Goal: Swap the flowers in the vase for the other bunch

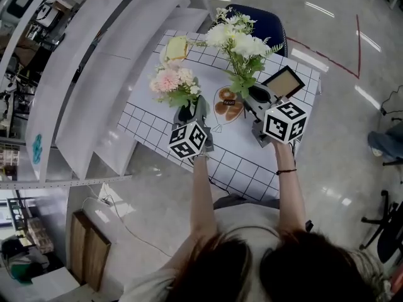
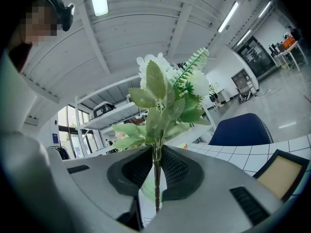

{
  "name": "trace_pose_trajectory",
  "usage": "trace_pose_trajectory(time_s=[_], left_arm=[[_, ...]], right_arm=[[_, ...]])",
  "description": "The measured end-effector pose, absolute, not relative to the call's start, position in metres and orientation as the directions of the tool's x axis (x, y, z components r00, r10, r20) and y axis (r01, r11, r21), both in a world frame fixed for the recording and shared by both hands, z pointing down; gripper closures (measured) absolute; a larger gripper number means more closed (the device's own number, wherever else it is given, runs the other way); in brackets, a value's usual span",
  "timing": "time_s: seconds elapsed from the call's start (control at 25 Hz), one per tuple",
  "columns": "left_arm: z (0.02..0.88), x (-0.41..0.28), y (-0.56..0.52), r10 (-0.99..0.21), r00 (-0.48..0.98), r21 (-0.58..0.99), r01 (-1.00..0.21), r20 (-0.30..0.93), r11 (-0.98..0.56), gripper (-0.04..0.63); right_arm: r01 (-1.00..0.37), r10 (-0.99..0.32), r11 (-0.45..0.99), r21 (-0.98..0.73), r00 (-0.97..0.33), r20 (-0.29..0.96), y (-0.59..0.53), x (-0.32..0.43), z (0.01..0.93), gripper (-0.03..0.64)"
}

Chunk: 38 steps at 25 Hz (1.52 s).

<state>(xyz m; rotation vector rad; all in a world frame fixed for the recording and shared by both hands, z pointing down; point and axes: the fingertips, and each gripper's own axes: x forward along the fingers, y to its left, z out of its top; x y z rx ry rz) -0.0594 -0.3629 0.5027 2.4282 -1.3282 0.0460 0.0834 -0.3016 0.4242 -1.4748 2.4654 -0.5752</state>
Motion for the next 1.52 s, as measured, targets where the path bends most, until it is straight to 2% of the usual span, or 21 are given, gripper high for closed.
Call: trace_pose_trajectory(time_s=[0.16, 0.72, 1.52], left_arm=[[0.503, -0.060, -0.365, -0.813, 0.543, 0.291, -0.829, 0.210, -0.478, 0.407], [0.500, -0.066, -0.366, -0.829, 0.516, 0.242, -0.851, 0.214, -0.467, 0.485], [0.487, -0.065, -0.371, -0.833, 0.519, 0.254, -0.846, 0.192, -0.469, 0.500]], right_arm=[[-0.802, -0.885, 0.412, -0.433, -0.465, 0.020, -0.301, 0.090, 0.424, 0.565], [-0.807, -0.888, 0.404, -0.431, -0.459, 0.029, -0.301, 0.089, 0.426, 0.565], [-0.809, -0.890, 0.400, -0.430, -0.456, 0.031, -0.299, 0.090, 0.425, 0.566]])
